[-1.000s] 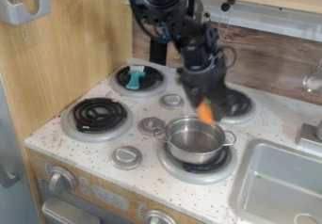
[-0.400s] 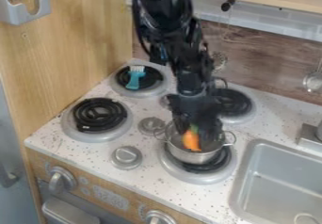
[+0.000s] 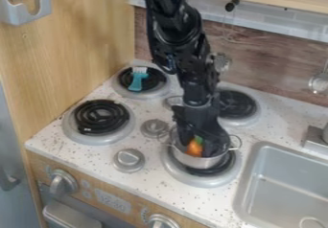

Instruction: Put the carrot in the silver pot

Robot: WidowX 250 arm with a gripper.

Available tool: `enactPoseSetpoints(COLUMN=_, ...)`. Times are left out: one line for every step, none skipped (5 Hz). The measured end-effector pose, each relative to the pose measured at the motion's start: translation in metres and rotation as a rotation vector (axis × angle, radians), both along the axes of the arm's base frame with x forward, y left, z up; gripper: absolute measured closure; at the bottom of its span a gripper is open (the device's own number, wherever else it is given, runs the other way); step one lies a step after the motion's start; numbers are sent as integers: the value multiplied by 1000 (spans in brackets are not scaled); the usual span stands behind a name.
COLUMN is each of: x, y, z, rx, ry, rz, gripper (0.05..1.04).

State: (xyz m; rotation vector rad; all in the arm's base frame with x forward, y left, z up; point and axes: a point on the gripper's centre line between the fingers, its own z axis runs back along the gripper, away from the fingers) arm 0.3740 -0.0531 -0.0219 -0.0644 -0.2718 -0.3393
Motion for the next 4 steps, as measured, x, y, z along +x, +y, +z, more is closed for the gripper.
enactPoseSetpoints(x=-1, y=1, z=0, rx=1, ry=9, rz=13, gripper=74)
enactPoseSetpoints(x=-3, y=-1, z=25, rx=-24, ry=-29, rz=27, gripper=71)
enactPoseSetpoints(x=-6, y=3, z=59, rx=-14, ry=-66, rz=49, gripper=83)
enactPoseSetpoints(x=-19, y=9, z=79, rx=9, ry=-17, rz=102, gripper=85)
